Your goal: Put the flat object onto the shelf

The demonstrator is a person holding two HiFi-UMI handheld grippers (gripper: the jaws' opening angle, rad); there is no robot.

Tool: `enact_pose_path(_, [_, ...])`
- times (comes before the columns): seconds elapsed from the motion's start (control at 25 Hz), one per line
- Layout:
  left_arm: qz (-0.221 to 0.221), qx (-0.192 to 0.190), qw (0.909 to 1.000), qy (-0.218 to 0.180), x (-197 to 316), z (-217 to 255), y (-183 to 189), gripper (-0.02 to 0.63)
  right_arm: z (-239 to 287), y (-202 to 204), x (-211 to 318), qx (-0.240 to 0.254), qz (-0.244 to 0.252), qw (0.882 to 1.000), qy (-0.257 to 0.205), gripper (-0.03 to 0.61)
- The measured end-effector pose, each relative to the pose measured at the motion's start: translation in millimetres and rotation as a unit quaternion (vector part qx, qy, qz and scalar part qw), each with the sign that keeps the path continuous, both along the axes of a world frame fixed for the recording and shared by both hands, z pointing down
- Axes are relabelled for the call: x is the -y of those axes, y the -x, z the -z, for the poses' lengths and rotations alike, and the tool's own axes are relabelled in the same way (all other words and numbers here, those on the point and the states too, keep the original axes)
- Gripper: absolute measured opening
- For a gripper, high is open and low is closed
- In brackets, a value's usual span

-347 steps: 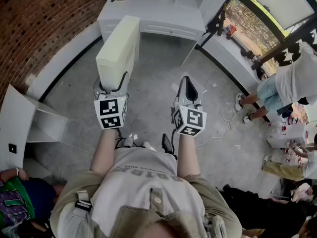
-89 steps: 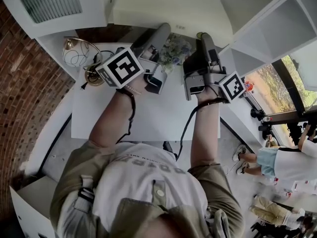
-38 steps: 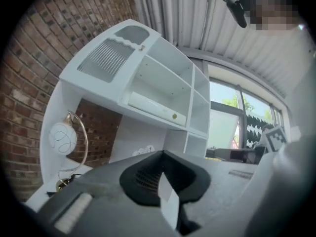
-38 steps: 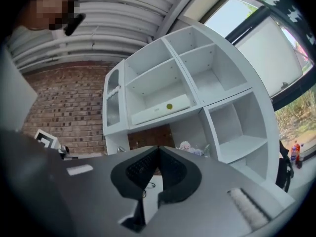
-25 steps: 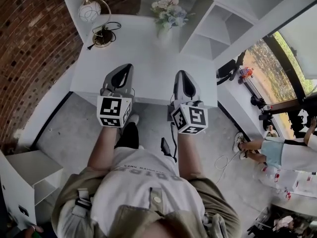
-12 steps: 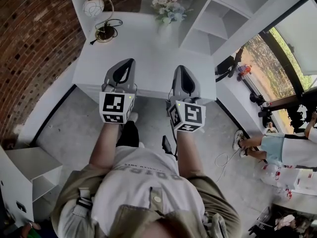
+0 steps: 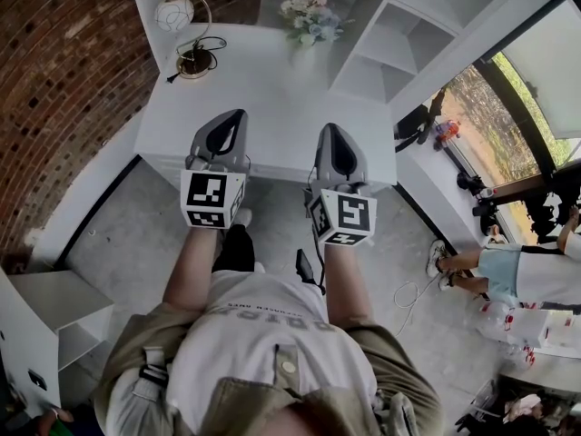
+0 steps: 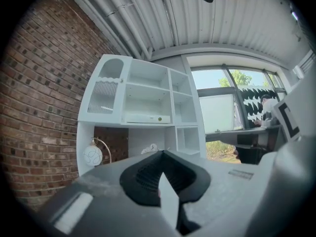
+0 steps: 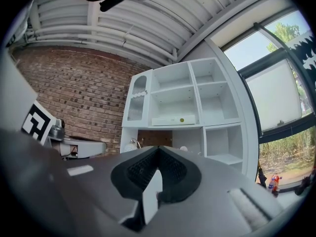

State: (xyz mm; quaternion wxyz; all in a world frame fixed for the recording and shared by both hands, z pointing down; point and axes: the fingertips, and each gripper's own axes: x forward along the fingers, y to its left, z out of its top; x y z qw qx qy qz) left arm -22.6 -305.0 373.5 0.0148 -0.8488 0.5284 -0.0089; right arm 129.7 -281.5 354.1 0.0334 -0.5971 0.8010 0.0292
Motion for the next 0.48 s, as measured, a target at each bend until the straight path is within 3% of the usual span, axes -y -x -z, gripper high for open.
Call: enact_pose_path(0.48, [-0.005, -0.009, 0.9999, 0.003, 3.4, -2.9, -4.5, 0.008, -4.3, -4.5, 1.5, -0.008, -0.004, 1.000, 0.002, 0.002])
